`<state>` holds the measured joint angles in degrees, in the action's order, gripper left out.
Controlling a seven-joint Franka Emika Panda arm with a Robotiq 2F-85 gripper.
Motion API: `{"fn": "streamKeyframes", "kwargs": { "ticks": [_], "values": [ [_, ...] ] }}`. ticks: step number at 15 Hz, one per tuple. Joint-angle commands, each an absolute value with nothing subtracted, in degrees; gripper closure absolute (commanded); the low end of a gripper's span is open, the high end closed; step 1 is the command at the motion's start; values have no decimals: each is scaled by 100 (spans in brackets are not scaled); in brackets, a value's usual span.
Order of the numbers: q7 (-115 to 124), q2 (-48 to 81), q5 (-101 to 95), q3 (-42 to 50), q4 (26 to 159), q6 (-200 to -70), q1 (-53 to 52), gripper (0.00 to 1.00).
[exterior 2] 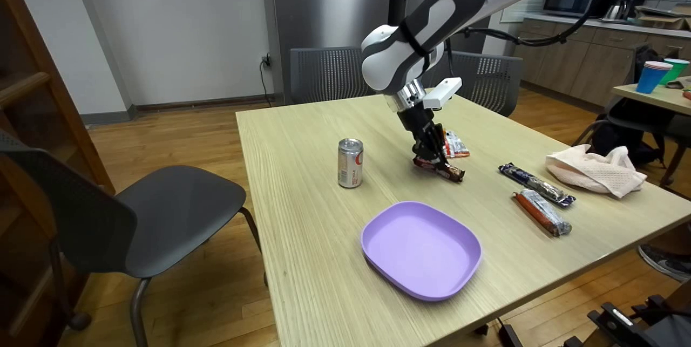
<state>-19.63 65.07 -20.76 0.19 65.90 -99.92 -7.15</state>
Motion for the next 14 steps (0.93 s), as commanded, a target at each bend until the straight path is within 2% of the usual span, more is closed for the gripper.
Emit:
{"fn": "streamKeyframes", "kwargs": {
  "ticks": [1, 14],
  "values": [
    [-2145, 6498, -2208, 39, 6498, -9815, -786, 97],
    [-1607, 5702, -2109, -69, 7247, -9756, -1207, 97]
  ]
}}
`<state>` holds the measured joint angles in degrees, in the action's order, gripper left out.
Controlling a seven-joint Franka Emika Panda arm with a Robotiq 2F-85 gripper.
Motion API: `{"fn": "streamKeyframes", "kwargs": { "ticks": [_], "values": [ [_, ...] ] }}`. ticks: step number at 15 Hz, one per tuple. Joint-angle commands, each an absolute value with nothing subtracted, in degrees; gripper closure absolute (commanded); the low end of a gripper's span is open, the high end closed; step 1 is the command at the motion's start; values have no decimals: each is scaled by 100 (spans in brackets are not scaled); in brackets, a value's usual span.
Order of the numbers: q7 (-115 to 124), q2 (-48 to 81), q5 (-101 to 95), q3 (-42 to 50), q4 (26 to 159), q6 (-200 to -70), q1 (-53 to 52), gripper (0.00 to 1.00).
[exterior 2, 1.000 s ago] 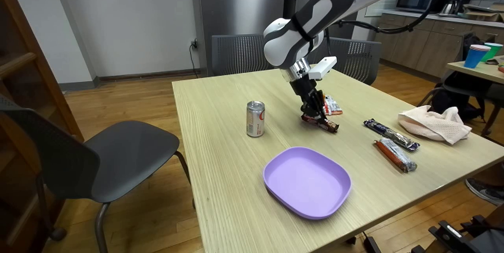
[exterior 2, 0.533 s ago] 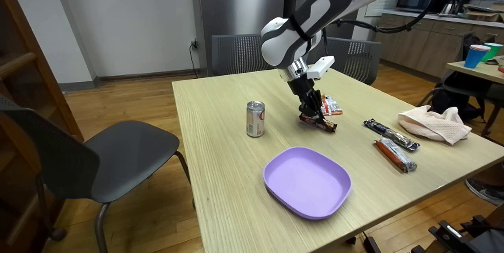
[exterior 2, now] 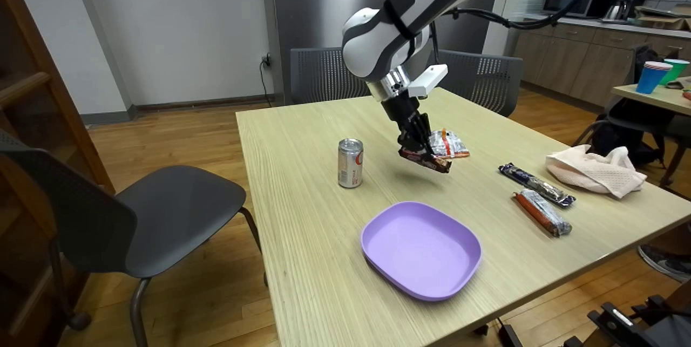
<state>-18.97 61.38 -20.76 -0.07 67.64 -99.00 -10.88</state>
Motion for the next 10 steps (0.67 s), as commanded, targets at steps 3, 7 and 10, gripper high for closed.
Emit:
{"fn": "streamKeyframes", "kwargs": {
  "ticks": [3, 7, 10],
  "values": [
    [-1341, 5466, -2075, -134, 7564, -9761, -1328, 97],
    [-927, 5128, -2016, -239, 8097, -9814, -1443, 97],
    [-612, 4892, -1968, -310, 8512, -9829, -1494, 97]
  ]
}}
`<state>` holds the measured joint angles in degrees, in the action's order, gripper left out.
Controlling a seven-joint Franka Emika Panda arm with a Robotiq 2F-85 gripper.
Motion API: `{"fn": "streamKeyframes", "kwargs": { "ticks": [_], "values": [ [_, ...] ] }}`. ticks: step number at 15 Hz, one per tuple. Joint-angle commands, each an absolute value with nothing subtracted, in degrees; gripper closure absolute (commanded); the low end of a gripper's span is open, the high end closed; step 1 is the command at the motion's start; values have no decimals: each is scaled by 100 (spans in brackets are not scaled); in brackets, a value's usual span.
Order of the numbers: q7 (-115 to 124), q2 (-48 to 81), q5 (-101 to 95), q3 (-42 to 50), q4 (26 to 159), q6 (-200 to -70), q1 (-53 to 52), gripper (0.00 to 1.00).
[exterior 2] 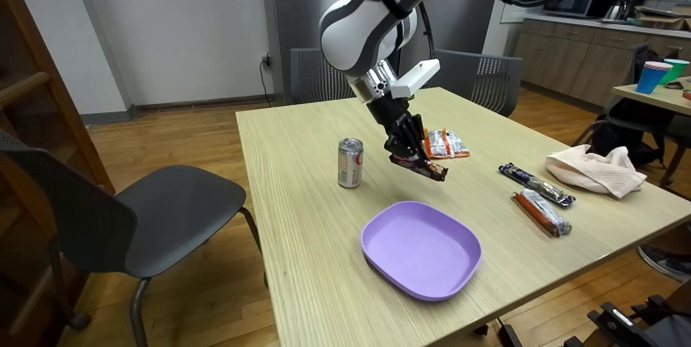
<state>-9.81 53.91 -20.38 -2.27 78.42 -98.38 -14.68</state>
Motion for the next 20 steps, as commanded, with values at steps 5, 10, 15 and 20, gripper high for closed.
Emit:
{"fn": "streamKeyframes", "kwargs": {
  "ticks": [5, 10, 15, 20],
  "values": [
    [-276, 4595, -1896, -436, 9043, -9821, -1562, 97],
    [-60, 4420, -1846, -572, 9309, -9749, -1668, 97],
    [118, 4351, -1777, -697, 9424, -9668, -1831, 97],
    [224, 4342, -1590, -796, 9504, -9663, -1924, 97]
  ]
}}
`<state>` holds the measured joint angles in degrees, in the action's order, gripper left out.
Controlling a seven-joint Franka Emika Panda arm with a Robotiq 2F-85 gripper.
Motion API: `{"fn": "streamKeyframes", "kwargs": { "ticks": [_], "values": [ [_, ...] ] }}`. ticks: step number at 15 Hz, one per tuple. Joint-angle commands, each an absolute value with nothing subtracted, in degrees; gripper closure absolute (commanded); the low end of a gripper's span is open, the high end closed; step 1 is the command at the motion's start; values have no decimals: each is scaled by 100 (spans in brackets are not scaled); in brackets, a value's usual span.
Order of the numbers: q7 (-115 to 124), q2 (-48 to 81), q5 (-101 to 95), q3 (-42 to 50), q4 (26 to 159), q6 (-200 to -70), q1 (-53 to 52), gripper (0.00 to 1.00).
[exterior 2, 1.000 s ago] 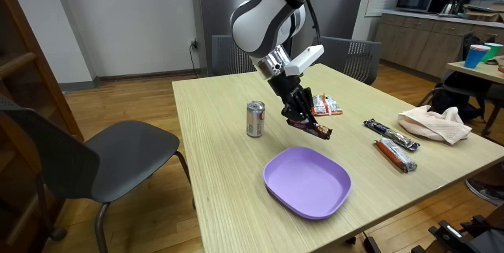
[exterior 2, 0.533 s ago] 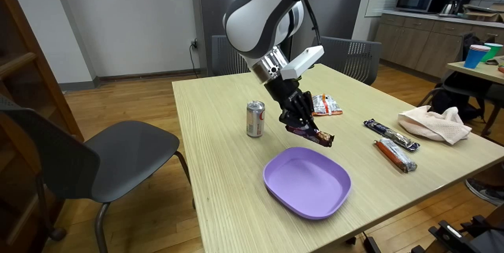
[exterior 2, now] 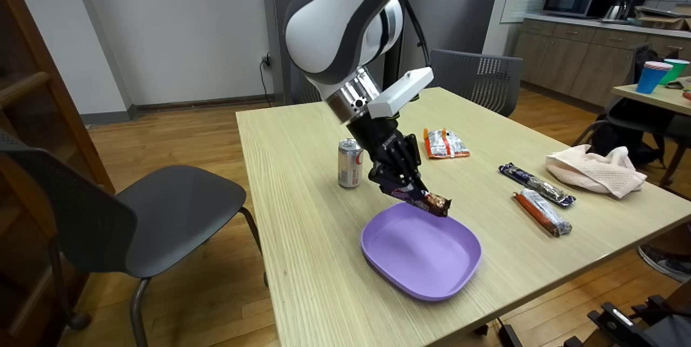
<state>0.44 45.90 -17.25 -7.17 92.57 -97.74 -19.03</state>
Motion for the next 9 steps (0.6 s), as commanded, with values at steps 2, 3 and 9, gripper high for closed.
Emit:
{"fn": "streamKeyframes", "kwargs": {
  "ticks": [2, 3, 9],
  "values": [
    [277, 4347, -1512, -817, 9559, -9668, -1957, 97],
    [291, 4343, -1473, -833, 9600, -9682, -1966, 97],
    [416, 4320, -1287, -923, 9850, -9690, -2023, 97]
  ]
}}
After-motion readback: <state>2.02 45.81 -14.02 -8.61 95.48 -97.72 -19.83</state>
